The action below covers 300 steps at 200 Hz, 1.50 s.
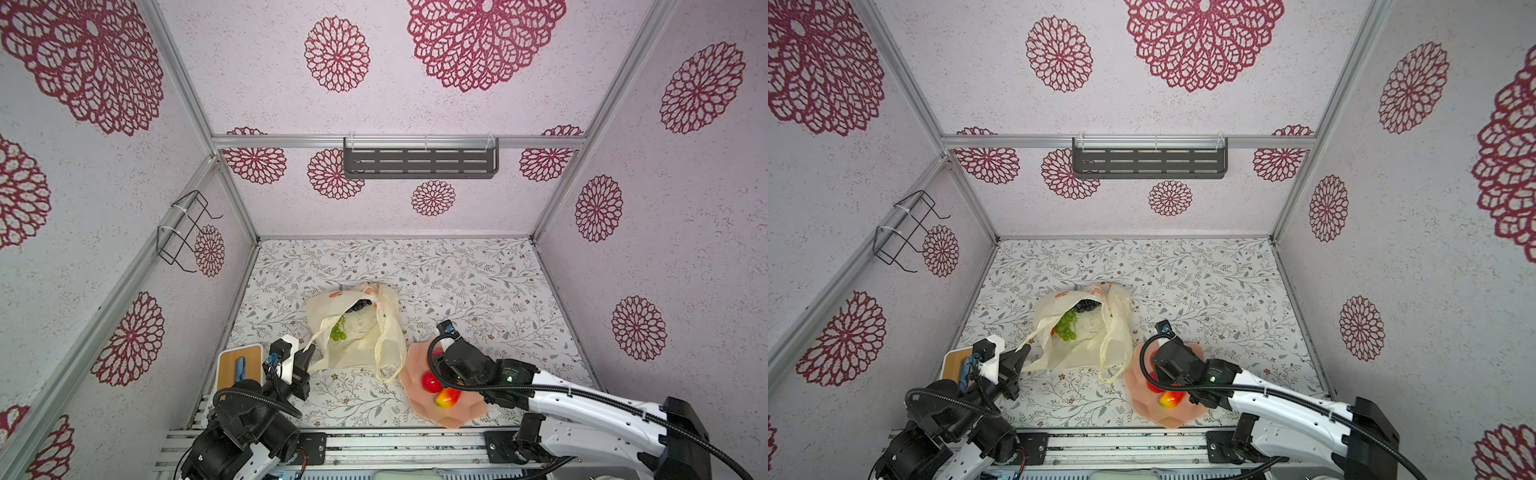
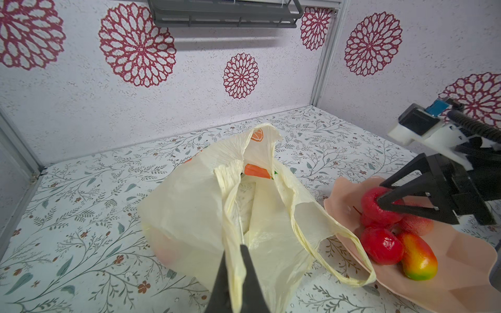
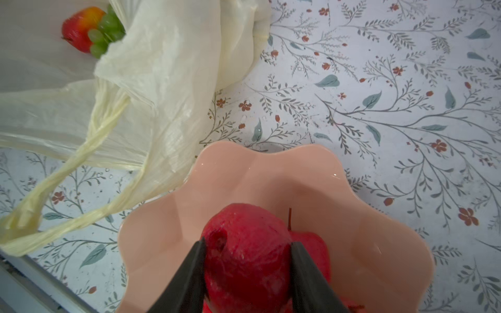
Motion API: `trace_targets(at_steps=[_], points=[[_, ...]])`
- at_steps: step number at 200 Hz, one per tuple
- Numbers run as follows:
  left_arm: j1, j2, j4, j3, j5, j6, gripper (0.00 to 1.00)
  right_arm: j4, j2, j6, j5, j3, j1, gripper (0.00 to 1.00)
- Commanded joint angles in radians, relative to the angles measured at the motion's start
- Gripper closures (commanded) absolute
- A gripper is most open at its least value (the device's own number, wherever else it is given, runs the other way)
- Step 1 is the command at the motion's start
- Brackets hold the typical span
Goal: Take fruits out of the plastic bag
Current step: Place the fake fruit on the plate.
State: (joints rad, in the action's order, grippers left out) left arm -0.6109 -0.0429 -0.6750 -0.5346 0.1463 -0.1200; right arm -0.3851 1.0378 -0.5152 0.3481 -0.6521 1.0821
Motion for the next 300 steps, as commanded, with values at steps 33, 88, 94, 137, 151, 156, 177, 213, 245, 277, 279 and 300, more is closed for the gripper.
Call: trace_targets(at_steps=[33, 88, 94, 137, 151, 156, 177, 213, 245, 277, 279, 300], points=[[-0.009, 0.005, 0.011, -0.002, -0.002, 0.003, 1.0, -0.023, 0.089, 0.045, 0.055, -0.092, -0.008, 0.52], [-0.009, 0.005, 0.013, -0.001, -0.002, 0.005, 1.0, -0.071, 0.139, 0.067, 0.083, -0.122, -0.01, 0.43], [-0.009, 0.005, 0.013, -0.001, -0.002, 0.005, 1.0, -0.077, 0.146, 0.067, 0.085, -0.127, -0.01, 0.4], [-0.009, 0.003, 0.013, -0.001, -0.002, 0.004, 1.0, -0.099, 0.167, 0.083, 0.085, -0.146, -0.01, 0.24], [-0.009, 0.003, 0.013, -0.001, -0.003, 0.005, 1.0, -0.104, 0.161, 0.084, 0.083, -0.152, -0.01, 0.23], [-0.009, 0.003, 0.013, -0.001, -0.004, 0.005, 1.0, -0.104, 0.158, 0.084, 0.082, -0.154, -0.01, 0.23], [-0.009, 0.003, 0.013, -0.001, -0.005, 0.005, 1.0, -0.103, 0.137, 0.085, 0.081, -0.153, -0.01, 0.24], [-0.009, 0.006, 0.012, -0.001, -0.005, 0.006, 1.0, -0.072, 0.089, 0.091, 0.092, -0.136, -0.009, 0.26], [-0.009, 0.011, 0.014, 0.001, 0.001, 0.006, 1.0, 0.043, 0.039, 0.142, 0.094, -0.119, -0.008, 0.29], [-0.009, 0.015, 0.014, 0.001, -0.001, 0.009, 1.0, 0.203, -0.001, 0.194, 0.09, -0.088, -0.009, 0.3], [-0.009, 0.016, 0.013, 0.001, -0.001, 0.01, 1.0, 0.21, -0.002, 0.197, 0.087, -0.085, -0.008, 0.3], [-0.009, 0.027, 0.011, 0.001, -0.002, 0.008, 1.0, 0.329, -0.006, 0.223, 0.067, -0.055, -0.007, 0.3]])
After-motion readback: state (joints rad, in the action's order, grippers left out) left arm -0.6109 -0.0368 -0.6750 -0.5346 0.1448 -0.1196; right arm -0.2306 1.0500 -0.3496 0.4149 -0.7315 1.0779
